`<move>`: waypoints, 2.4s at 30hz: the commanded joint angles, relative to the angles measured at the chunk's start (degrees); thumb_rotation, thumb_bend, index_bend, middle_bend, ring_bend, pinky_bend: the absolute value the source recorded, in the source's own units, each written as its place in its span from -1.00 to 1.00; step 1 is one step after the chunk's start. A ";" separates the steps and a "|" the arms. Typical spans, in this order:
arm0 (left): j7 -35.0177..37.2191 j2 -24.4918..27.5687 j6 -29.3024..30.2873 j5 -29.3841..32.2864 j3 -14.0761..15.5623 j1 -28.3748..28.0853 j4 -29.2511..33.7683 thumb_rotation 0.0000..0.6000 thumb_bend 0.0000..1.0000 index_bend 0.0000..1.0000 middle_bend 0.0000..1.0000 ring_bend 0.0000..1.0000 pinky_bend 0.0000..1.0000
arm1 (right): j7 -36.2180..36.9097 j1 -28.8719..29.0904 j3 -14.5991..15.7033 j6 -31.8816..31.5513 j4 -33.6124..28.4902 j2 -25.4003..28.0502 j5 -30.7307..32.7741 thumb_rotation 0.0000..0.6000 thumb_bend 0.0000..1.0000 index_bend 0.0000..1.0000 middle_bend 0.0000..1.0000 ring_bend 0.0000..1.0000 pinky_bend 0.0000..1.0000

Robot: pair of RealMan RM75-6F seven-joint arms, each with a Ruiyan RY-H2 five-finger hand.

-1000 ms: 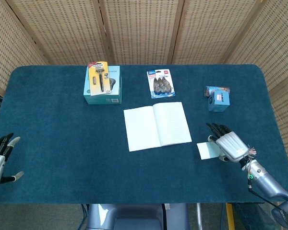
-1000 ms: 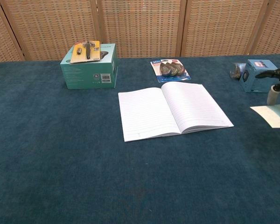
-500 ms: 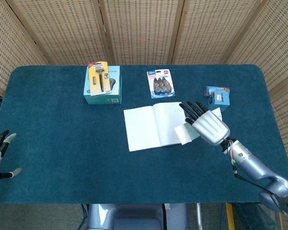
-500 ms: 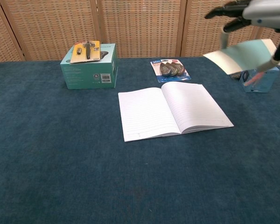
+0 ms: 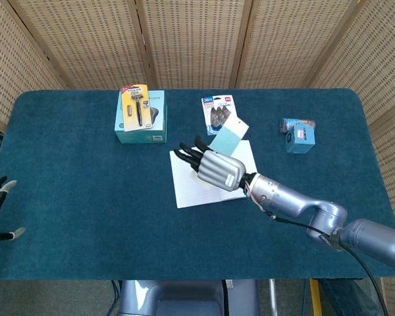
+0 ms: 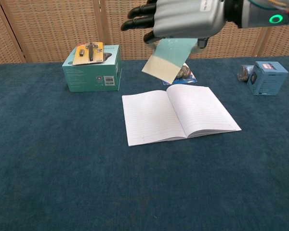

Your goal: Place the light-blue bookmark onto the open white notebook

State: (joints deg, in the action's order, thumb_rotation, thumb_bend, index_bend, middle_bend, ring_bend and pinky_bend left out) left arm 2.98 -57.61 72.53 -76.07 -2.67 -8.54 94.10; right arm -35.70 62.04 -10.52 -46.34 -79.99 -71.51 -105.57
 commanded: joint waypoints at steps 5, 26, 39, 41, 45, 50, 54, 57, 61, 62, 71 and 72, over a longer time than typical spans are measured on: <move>0.58 0.08 -0.80 0.98 -0.31 -0.31 -0.56 1.00 -1.00 -1.00 -1.00 -1.00 -1.00 | -2.47 6.88 2.85 2.60 7.13 -6.09 -7.38 1.00 -1.00 0.25 -0.93 -1.00 -0.51; 1.98 0.19 -3.66 1.10 -0.18 -1.66 -1.58 1.00 -1.00 -1.00 -1.00 -1.00 -1.00 | 2.20 14.99 11.92 2.06 25.91 -18.14 -15.90 1.00 -1.00 0.25 -0.99 -1.00 -0.51; 1.71 -0.02 -4.81 2.63 -0.57 -2.29 -1.97 1.00 -1.00 -1.00 -1.00 -1.00 -1.00 | 7.92 14.17 21.03 -3.87 35.41 -22.05 -19.56 1.00 -1.00 0.25 -1.00 -1.00 -0.51; 1.52 -0.07 -4.66 2.66 -0.57 -2.26 -1.88 1.00 -1.00 -1.00 -1.00 -1.00 -1.00 | 8.20 13.95 21.78 -4.70 35.98 -22.17 -19.69 1.00 -1.00 0.25 -1.00 -1.00 -0.51; 1.15 -0.18 -4.61 2.80 -0.54 -2.27 -1.75 1.00 -1.00 -1.00 -1.00 -1.00 -1.00 | 8.23 13.57 22.30 -5.70 36.49 -22.01 -19.31 1.00 -1.00 0.05 -1.00 -1.00 -0.51; 0.68 -0.26 -4.54 2.77 -0.48 -2.32 -1.59 1.00 -1.00 -1.00 -1.00 -1.00 -1.00 | 8.10 13.10 22.50 -6.17 36.33 -21.26 -18.37 1.00 -1.00 -0.74 -1.00 -1.00 -0.51; 0.42 -0.35 -4.58 2.76 -0.42 -2.40 -1.56 1.00 -1.00 -1.00 -1.00 -1.00 -1.00 | 7.25 12.49 22.30 -6.13 35.27 -20.08 -17.17 1.00 -1.00 -1.00 -1.00 -1.00 -0.61; 0.32 -0.38 -4.53 2.73 -0.38 -2.40 -1.49 1.00 -1.00 -1.00 -1.00 -1.00 -1.00 | 6.52 11.94 22.04 -6.44 34.50 -19.33 -16.37 1.00 -1.00 -1.00 -1.00 -1.00 -0.66; 0.31 -0.30 -4.41 2.45 -0.31 -2.41 -1.32 1.00 -1.00 -1.00 -1.00 -1.00 -1.00 | 5.61 11.38 21.92 -7.00 33.61 -18.45 -15.83 1.00 -0.96 -1.00 -1.00 -1.00 -0.66; 0.41 -0.27 -4.38 2.39 -0.29 -2.39 -1.28 1.00 -1.00 -1.00 -1.00 -1.00 -1.00 | 5.34 11.04 21.68 -7.55 33.29 -18.08 -15.48 1.00 -0.90 -1.00 -1.00 -1.00 -0.66; 1.44 -0.09 -4.67 2.11 -0.14 -2.41 -1.58 1.00 -1.00 -1.00 -1.00 -1.00 -1.00 | 18.37 1.99 14.12 -14.47 24.10 -14.77 -0.39 1.00 0.77 -1.00 -1.00 -1.00 -0.67; 1.50 -0.08 -4.72 2.05 -0.13 -2.45 -1.61 1.00 -1.00 -1.00 -1.00 -1.00 -1.00 | 21.22 0.53 13.25 -14.82 22.01 -14.36 2.15 1.00 0.86 -1.00 -1.00 -1.00 -0.67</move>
State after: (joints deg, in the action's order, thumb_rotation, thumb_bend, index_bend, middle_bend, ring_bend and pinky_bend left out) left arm 4.47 -57.69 67.82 -73.99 -2.80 -10.97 92.51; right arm -22.28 67.32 6.26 -58.59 -52.32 -87.36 -110.72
